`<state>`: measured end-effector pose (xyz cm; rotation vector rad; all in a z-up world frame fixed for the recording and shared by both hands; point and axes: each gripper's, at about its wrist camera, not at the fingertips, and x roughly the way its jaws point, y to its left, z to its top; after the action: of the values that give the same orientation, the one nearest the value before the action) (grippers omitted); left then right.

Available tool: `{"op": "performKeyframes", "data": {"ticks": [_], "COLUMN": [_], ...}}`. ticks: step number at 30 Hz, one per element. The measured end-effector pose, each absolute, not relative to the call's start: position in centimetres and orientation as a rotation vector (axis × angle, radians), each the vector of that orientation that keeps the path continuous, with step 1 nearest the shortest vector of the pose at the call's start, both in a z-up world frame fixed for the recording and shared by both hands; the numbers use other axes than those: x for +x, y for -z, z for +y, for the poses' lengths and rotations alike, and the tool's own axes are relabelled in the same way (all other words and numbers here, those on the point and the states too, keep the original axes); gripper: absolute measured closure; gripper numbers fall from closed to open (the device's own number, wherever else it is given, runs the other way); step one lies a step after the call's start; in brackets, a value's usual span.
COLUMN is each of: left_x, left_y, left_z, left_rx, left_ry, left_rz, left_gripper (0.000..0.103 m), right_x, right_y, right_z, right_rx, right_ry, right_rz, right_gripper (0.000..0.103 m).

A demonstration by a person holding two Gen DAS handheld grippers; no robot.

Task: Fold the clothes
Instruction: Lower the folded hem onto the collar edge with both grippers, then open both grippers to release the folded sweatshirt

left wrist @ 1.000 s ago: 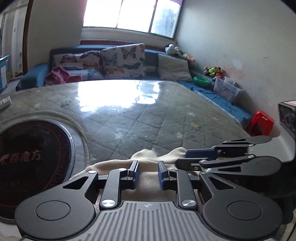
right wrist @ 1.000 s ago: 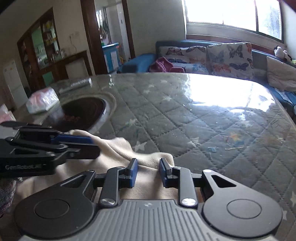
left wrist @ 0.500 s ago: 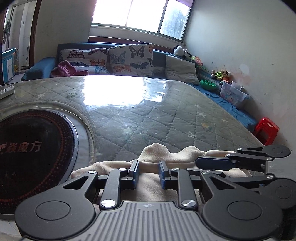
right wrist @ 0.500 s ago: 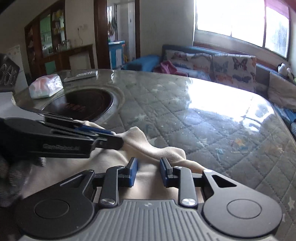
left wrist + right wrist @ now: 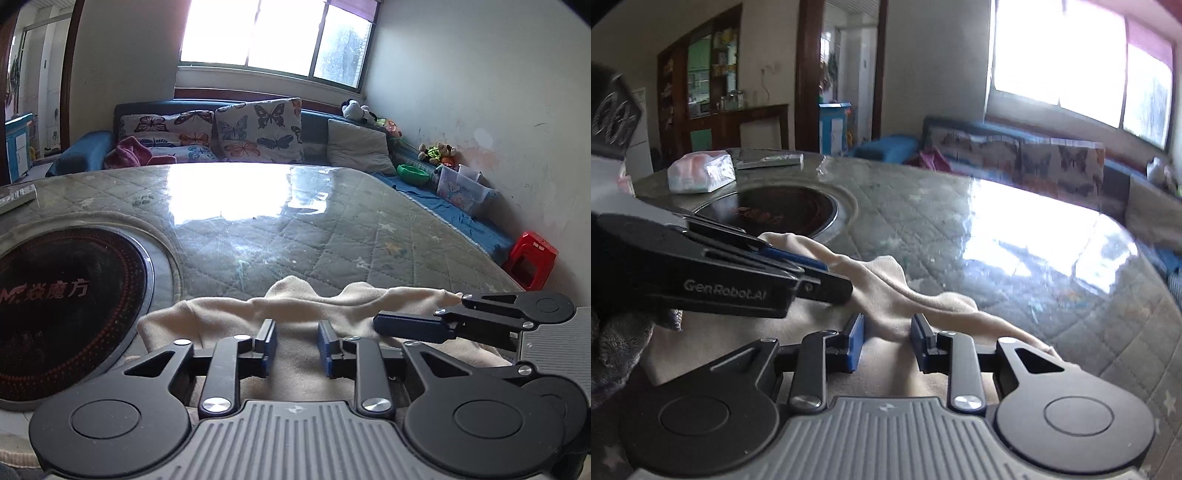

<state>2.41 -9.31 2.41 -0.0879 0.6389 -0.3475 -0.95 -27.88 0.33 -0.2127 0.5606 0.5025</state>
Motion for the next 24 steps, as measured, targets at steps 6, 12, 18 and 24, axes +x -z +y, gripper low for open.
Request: {"op": "performKeyframes", "data": {"ticks": [6,12,18,24], "left_x": [2.1,2.1,2.1,1.8], "left_y": [-1.8,-1.4,-1.2,-1.5], "left_z": [-9.3,-8.5,-7.5,-9.2], "left_rx": [-0.118,-0.177,-0.274,-0.218], "left_ry": [0.351,0.354,0.388,0.406], "left_rz": [0.617,0.596,0.581,0.570], "left_gripper": [0.056,0.053,0.035,0.010], "right_x": [-0.2,0.4,0.6,0.2], "right_y": [-0.3,-0.1,0.0,0.1], "right_z": [-29.1,-30.2,-30.7,-29.7], "right_rx": [-0.139,-0.078,-0.044,-0.102], "right_ry": [-0.468,-0.470,-0.495,-0.455], "right_rz": [0.582,0.604,0.620,0.613], "right_gripper": [0.051,0.041,0.021,0.012]}}
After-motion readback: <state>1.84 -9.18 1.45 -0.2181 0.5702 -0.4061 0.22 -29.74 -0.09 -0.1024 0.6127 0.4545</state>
